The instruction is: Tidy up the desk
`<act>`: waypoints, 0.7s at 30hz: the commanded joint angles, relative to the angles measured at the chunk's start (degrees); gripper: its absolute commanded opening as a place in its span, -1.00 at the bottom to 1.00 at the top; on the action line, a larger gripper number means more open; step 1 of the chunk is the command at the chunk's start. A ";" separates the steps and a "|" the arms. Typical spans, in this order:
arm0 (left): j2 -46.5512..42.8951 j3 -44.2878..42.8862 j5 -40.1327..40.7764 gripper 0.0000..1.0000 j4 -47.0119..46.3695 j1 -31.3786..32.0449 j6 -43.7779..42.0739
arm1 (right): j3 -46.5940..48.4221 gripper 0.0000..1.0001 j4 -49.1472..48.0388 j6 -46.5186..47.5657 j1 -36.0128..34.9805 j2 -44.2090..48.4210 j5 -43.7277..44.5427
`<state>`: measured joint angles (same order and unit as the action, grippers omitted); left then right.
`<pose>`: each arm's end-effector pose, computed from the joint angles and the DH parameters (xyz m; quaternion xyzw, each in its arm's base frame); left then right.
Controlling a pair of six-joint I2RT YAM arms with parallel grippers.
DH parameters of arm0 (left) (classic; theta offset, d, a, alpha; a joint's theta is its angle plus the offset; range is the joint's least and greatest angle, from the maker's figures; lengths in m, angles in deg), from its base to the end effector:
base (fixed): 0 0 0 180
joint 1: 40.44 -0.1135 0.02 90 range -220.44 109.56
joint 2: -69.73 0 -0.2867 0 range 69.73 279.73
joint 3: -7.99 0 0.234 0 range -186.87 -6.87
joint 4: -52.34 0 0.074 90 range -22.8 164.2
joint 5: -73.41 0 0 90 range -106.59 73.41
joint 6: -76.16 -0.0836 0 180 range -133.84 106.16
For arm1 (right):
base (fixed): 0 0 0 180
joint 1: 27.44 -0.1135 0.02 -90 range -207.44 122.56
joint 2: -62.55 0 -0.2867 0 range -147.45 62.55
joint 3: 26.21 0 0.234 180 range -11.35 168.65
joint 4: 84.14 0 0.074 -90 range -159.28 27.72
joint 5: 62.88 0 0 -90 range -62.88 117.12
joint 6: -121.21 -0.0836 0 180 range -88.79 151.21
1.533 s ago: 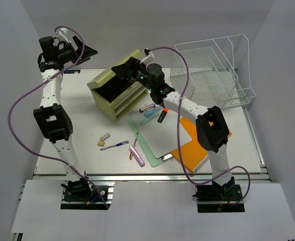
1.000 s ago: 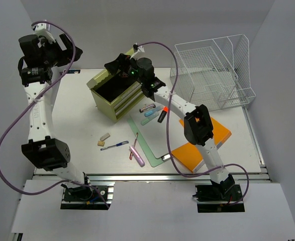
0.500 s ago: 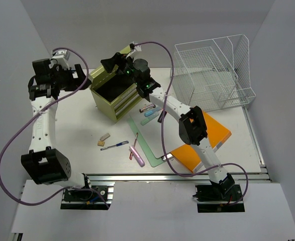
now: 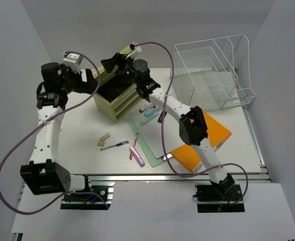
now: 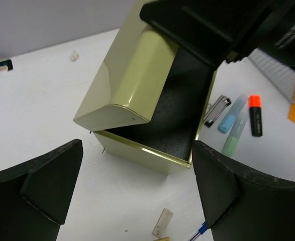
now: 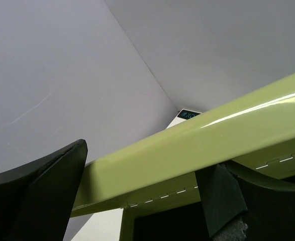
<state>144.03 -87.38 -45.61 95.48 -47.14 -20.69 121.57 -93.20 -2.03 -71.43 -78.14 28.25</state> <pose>0.2998 -0.0056 0.4184 0.1410 0.8027 -0.1425 0.5616 0.4511 0.4332 0.3678 -0.0484 0.5988 0.4943 0.6283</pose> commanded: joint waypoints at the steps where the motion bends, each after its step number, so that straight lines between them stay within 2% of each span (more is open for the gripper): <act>1: 0.84 -0.44 7.38 0.96 0.21 2.65 -2.99 | -0.12 0.79 -0.16 1.42 -1.19 3.48 0.72; 6: 4.18 -1.66 17.29 0.96 -1.64 7.91 -3.34 | 0.49 0.79 -0.25 0.80 -1.19 3.13 0.37; 13: 9.10 -3.07 32.95 0.96 -7.79 8.28 0.87 | -4.25 0.79 0.19 0.80 -1.10 6.03 -0.60; 21: 11.92 -4.21 36.05 0.96 -12.71 8.28 3.42 | -9.52 0.79 0.19 3.44 -0.49 11.48 -6.22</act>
<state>155.90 -88.98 -13.39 86.41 -38.51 -19.08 112.74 -92.04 -0.87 -71.82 -71.32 25.12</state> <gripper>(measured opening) 0.982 0.895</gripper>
